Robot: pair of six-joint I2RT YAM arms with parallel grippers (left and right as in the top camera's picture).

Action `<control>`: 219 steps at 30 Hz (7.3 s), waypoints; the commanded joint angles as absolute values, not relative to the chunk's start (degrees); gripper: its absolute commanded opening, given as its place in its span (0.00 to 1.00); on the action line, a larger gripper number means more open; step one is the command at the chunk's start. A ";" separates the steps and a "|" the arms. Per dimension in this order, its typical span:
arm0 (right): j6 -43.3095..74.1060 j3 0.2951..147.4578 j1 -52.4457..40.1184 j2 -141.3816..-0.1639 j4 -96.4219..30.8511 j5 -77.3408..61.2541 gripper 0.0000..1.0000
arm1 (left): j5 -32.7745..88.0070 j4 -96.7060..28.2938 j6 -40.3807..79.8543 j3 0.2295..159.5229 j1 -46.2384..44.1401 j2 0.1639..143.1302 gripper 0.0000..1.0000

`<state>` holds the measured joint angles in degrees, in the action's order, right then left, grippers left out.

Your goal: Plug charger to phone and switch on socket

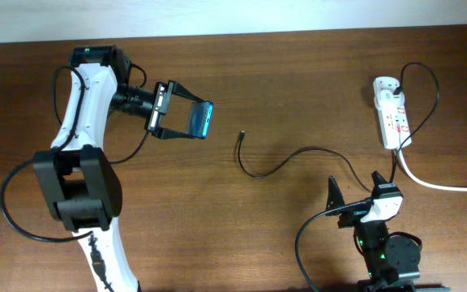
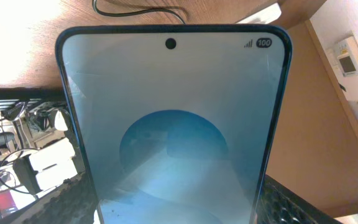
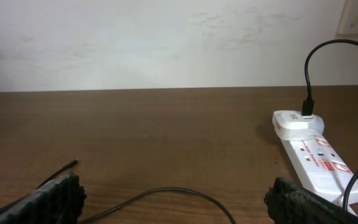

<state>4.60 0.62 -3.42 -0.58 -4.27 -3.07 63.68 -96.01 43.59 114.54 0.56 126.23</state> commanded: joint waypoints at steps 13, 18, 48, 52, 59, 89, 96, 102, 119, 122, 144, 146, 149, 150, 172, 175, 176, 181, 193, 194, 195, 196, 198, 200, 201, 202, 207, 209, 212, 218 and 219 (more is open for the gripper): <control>5.13 0.82 -3.75 -0.40 -5.19 -4.25 0.98 | 66.87 -96.75 45.67 115.98 0.93 125.99 0.00; 5.13 0.82 -3.75 -0.40 -5.19 -4.25 0.98 | 66.85 -96.75 46.26 115.98 0.93 125.99 0.00; 5.15 0.80 -3.75 -2.02 -5.17 -4.27 0.98 | 64.73 -96.31 46.24 115.98 0.93 125.99 0.00; 5.15 0.80 -3.75 -2.02 -5.17 -4.29 0.98 | 64.69 -96.31 46.24 115.98 0.93 125.99 0.00; 5.15 0.80 -3.75 -2.02 -5.17 -4.29 0.98 | 62.72 -96.31 46.26 115.98 0.91 125.99 0.00; 10.22 1.89 -3.73 -2.04 -5.19 -9.72 0.98 | 63.59 -96.31 46.24 115.98 0.86 125.99 0.00; 11.51 5.82 -3.73 -2.04 -5.26 -11.40 0.98 | 62.96 -96.31 46.24 115.98 0.86 125.99 0.00; 12.99 7.03 -3.73 -2.72 -5.69 -13.34 0.98 | 62.39 -96.33 46.24 115.98 0.86 125.99 0.00; 12.95 44.64 -3.73 -46.85 -22.39 -30.92 0.98 | 52.60 -93.73 48.90 115.98 0.40 125.99 0.00; 12.97 47.37 -3.73 -51.22 -22.57 -36.42 0.99 | 46.26 -90.80 53.08 115.98 -0.67 125.99 0.00; 19.14 49.84 -3.75 -61.60 -20.47 -45.25 0.98 | 16.71 -85.91 68.55 132.51 -18.04 125.97 0.00; 24.05 49.84 -3.75 -63.70 -19.03 -45.28 1.00 | 17.34 -85.45 68.55 132.51 -18.79 125.97 0.00; 32.27 49.84 -3.75 -68.73 -16.29 -45.28 0.96 | 18.87 -83.50 68.55 132.46 -20.38 125.99 0.00; 32.27 49.84 -3.75 -69.82 -16.38 -45.28 0.93 | 19.25 -83.13 68.58 132.46 -20.78 125.99 0.00; 47.27 49.84 -15.79 -75.40 -4.86 -27.55 0.49 | 28.29 -82.94 75.48 132.46 -25.91 125.99 0.00; 47.24 49.84 -15.79 -75.40 -4.84 -27.57 0.46 | 28.08 -82.89 75.48 132.46 -27.46 125.99 0.00; 47.24 49.84 -15.79 -75.40 -4.86 -27.57 0.45 | 28.08 -82.91 75.48 132.46 -27.88 125.99 0.00; 46.54 49.84 -16.38 -75.40 -5.08 -27.73 0.41 | 28.10 -82.91 75.77 132.46 -28.12 125.99 0.00; 45.91 49.82 -18.39 -76.66 -5.13 -25.89 0.40 | 28.32 -82.96 77.17 132.46 -28.12 125.99 0.00; 45.93 49.82 -18.37 -77.82 -5.08 -25.87 0.40 | 28.32 -82.96 77.14 132.46 -28.12 125.99 0.00; 45.93 49.82 -18.37 -78.54 -4.80 -26.11 0.40 | 28.29 -82.98 77.14 132.46 -28.12 125.99 0.00; 45.93 49.82 -18.37 -79.66 -3.86 -26.81 0.40 | 28.29 -82.98 77.14 132.46 -28.12 125.99 0.00; 45.93 49.82 -18.39 -80.34 -3.36 -27.29 0.40 | 28.29 -82.96 77.14 132.46 -28.12 125.99 0.00; 45.93 49.82 -18.37 -80.36 -2.50 -27.64 0.40 | 28.29 -82.96 77.14 132.46 -28.12 125.99 0.00; 45.93 49.84 -18.37 -80.36 -1.52 -28.21 0.40 | 28.29 -82.96 77.14 132.46 -28.12 125.99 0.00; 45.93 49.82 -18.37 -80.36 -0.69 -28.93 0.39 | 28.29 -82.96 77.17 132.46 -28.12 125.99 0.00; 45.95 49.82 -18.39 -80.36 0.36 -31.94 0.35 | 28.32 -82.94 77.17 132.46 -28.12 125.99 0.00; 45.95 49.82 -18.39 -80.36 0.05 -32.01 0.35 | 28.32 -82.94 77.17 132.46 -28.12 125.99 0.00; 45.95 49.82 -18.44 -80.36 -0.14 -32.58 0.33 | 28.32 -82.94 77.17 132.46 -28.12 125.99 0.00; 45.95 49.82 -18.44 -80.36 -0.16 -32.67 0.21 | 28.32 -82.94 77.17 132.46 -28.08 125.99 0.00; 45.95 49.82 -18.41 -80.36 -0.16 -32.80 0.17 | 28.32 -82.94 77.17 132.46 -28.08 125.99 0.00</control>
